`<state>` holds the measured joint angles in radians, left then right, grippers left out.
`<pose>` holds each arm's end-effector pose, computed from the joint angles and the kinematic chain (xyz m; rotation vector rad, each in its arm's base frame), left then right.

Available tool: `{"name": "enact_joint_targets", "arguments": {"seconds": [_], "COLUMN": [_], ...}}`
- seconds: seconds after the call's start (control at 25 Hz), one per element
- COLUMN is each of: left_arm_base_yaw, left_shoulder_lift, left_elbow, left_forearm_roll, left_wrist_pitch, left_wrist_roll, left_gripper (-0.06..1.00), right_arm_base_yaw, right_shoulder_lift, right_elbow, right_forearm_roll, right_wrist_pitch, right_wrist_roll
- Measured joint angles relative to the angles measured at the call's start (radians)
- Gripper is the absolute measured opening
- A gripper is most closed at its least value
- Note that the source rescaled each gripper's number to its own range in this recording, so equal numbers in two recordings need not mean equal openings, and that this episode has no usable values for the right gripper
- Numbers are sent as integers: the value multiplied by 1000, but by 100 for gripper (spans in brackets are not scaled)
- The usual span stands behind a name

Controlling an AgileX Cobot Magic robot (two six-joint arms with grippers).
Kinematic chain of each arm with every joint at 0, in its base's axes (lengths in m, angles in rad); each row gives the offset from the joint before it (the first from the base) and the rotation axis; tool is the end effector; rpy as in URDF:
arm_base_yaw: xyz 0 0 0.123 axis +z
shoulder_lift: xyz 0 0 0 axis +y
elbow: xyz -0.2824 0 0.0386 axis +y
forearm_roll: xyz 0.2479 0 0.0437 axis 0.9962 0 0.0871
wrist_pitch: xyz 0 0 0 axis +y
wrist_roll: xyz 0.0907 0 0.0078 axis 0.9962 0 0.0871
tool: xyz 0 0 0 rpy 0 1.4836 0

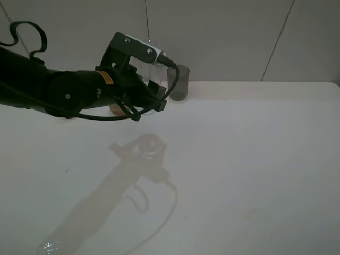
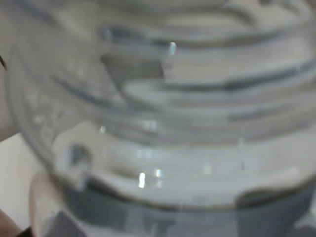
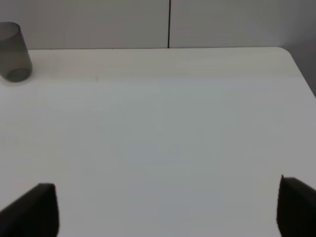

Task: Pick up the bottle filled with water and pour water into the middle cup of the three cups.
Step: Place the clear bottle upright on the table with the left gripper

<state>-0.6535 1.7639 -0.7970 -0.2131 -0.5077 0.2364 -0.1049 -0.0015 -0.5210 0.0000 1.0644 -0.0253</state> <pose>0.2858 -0.2071 0.1797 0.6110 1.8645 -0.2979 -0.0077 0.0008 0.2827 0.0806 2.0249 -0.0823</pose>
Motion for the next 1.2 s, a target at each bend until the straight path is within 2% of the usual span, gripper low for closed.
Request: {"name": "enact_joint_targets", "arguments": {"seconds": [0.12,0.24,0.36,0.52,0.8,1.2], "left_arm_base_yaw": [-3,-3,-3,-3,-3,-3], "left_shoulder_lift": [10,57,129,220,316,321], "left_elbow": [73,127,144,144,144,144], "left_forearm_roll": [48,137,220,289,305,339], "left_wrist_pitch": [-143,-263,-347,-423,-453,-455], "left_wrist_roll": [-106,-195,-236,-236,-243,-243], "left_gripper": [1,1,1,1,1,1], "right_arm_base_yaw": [0,0,0,0,0,0], "right_shoulder_lift": [0,0,0,0,0,0], "right_elbow": [0,0,0,0,0,0], "right_forearm_roll": [0,0,0,0,0,0], "right_wrist_pitch": [0,0,0,0,0,0], "right_wrist_roll": [0,0,0,0,0,0]}}
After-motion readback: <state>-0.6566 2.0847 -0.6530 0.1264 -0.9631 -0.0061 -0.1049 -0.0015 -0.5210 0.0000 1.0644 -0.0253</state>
